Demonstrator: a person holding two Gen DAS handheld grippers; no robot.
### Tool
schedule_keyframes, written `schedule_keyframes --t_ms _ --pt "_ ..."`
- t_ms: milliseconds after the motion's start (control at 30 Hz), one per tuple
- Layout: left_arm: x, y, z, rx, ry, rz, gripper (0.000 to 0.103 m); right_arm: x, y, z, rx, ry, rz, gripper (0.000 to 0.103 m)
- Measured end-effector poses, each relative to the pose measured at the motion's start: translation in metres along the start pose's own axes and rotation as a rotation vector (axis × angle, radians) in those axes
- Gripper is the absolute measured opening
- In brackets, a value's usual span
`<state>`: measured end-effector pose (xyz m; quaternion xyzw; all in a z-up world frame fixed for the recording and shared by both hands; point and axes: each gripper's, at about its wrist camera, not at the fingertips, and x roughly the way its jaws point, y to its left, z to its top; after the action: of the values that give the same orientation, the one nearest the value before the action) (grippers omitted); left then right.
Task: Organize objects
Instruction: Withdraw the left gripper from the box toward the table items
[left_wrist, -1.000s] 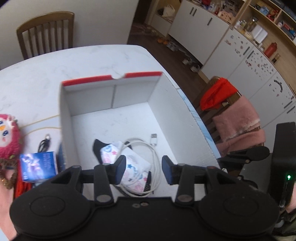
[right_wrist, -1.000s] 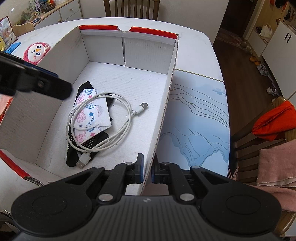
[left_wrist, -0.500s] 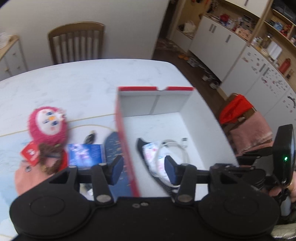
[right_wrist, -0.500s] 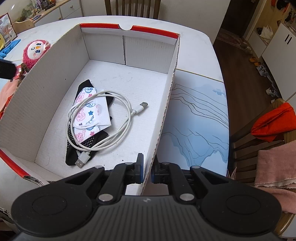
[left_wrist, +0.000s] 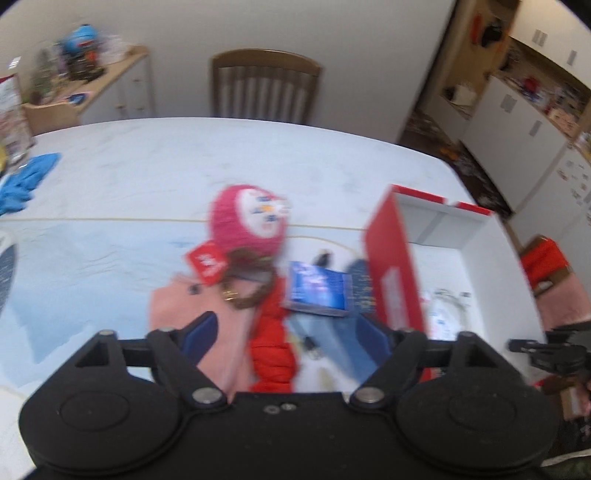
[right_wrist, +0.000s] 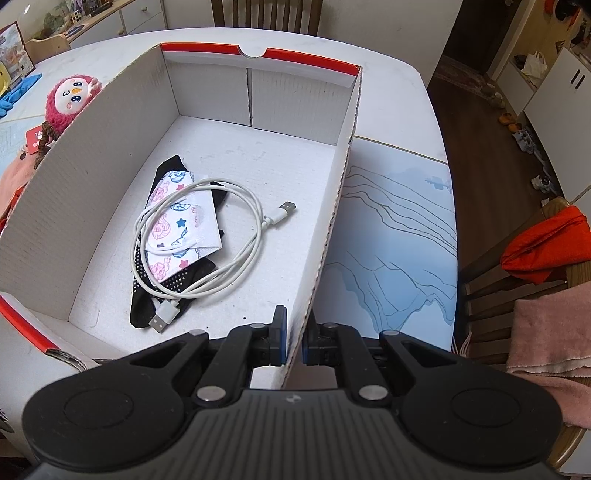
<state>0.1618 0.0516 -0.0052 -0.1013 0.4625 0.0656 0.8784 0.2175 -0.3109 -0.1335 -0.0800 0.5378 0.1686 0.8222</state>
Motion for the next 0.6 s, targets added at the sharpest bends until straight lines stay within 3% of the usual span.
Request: schedule_keyframes --t_ms 100,200,600 --pt "0.004 0.017 -0.006 -0.035 0.02 0.034 0.095 0.001 0.001 0.002 -0.003 0.003 -0.002 0.007" --pt "0.011 0.029 -0.016 -0.055 0.052 0.049 0.096 0.001 0.001 0.002 -0.004 0.005 -0.001 0.007" --pt "0.03 0.004 -0.078 0.082 0.131 0.101 0.096 0.002 0.002 0.002 -0.009 0.007 -0.007 0.007"
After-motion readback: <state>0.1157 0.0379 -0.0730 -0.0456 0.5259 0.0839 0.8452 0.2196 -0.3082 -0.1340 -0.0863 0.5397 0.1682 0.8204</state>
